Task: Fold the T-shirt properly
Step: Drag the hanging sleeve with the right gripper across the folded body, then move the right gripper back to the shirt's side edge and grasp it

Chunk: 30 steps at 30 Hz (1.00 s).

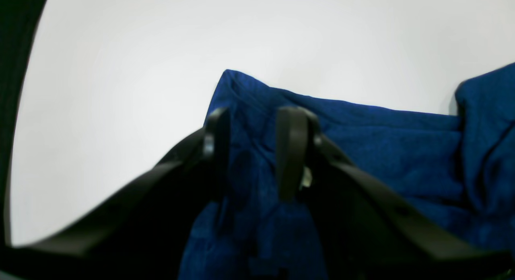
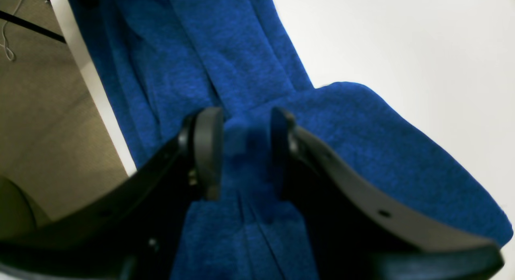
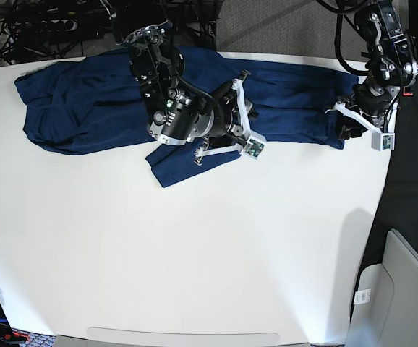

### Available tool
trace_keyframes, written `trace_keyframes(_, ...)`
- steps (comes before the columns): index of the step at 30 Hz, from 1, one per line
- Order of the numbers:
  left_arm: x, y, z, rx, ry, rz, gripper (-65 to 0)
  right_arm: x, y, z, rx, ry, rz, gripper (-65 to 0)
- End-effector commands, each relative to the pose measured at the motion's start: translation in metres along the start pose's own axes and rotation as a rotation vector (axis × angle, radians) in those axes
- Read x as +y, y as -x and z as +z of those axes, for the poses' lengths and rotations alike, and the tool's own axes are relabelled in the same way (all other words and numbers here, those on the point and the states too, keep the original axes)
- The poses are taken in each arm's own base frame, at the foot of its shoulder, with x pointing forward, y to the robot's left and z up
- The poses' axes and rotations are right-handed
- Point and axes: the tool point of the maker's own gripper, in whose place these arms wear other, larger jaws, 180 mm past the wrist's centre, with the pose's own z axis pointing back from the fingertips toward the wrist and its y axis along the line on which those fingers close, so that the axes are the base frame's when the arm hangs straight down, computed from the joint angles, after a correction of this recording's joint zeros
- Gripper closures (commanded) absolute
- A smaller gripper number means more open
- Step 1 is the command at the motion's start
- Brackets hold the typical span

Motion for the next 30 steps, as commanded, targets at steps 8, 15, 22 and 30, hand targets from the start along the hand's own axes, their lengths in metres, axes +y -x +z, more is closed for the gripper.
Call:
trace_keyframes(8,-0.003,-0.022,0.000,-0.060,0.008,-0.008,-18.9,-0.079,0.020,0.059,-0.085,0.244,-0.157,-21.2)
trace_keyframes(15,-0.004,-0.020,0.000,-0.059,0.010,0.002,-18.9,-0.145,0.114,0.130,0.048,0.496,-0.283,-21.4)
trace_keyframes(22,-0.006,-0.019,-0.001,-0.055,0.015,-0.001,-18.9,-0.177,0.157,0.185,0.168,0.640,-0.257,-21.6)
trace_keyframes(30,-0.006,-0.017,0.000,-0.052,0.014,-0.001,-18.9,-0.217,0.182,0.214,0.231,0.754,-0.264,-21.6)
